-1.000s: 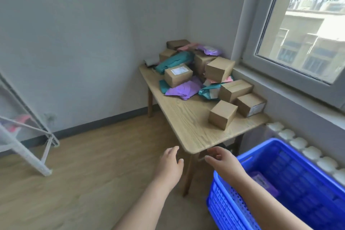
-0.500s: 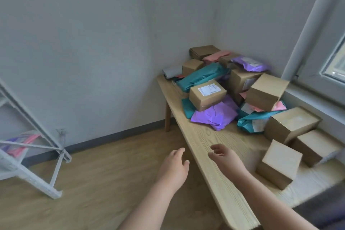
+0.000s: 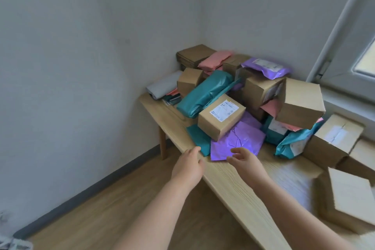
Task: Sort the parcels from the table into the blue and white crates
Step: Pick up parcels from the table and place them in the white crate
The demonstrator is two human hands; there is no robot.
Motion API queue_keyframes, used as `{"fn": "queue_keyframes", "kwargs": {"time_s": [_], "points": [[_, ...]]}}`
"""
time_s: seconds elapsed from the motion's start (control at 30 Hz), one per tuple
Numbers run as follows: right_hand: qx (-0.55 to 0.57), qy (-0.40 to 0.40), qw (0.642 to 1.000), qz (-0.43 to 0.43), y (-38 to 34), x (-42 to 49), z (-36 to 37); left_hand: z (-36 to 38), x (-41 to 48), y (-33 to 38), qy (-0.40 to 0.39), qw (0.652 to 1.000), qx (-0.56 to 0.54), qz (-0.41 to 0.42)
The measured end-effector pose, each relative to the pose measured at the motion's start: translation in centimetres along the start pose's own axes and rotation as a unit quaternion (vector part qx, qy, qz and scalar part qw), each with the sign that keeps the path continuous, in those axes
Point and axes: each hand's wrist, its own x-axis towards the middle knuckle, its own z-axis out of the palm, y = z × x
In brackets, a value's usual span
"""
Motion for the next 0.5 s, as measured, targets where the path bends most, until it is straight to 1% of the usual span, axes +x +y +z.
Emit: {"fn": "queue_keyframes", "kwargs": {"time_s": [0.17,0.3,0.5], "points": [[0.024,0.046,0.998,0.027,-1.0,6.5,-0.3,0.0,8.5,0.3,-0.04,0.998,0.021,0.031],[0.059,0.072,0.995,0.028,-2.1,12.3,-1.0,-0.1,14.3,1.3,-0.054,0.998,0.021,0.028],[0.129,0.086,0.981,0.116,-1.6,19.0,0.8,-1.1,22.2,2.1,-0.07,0.996,0.045,0.019]]}}
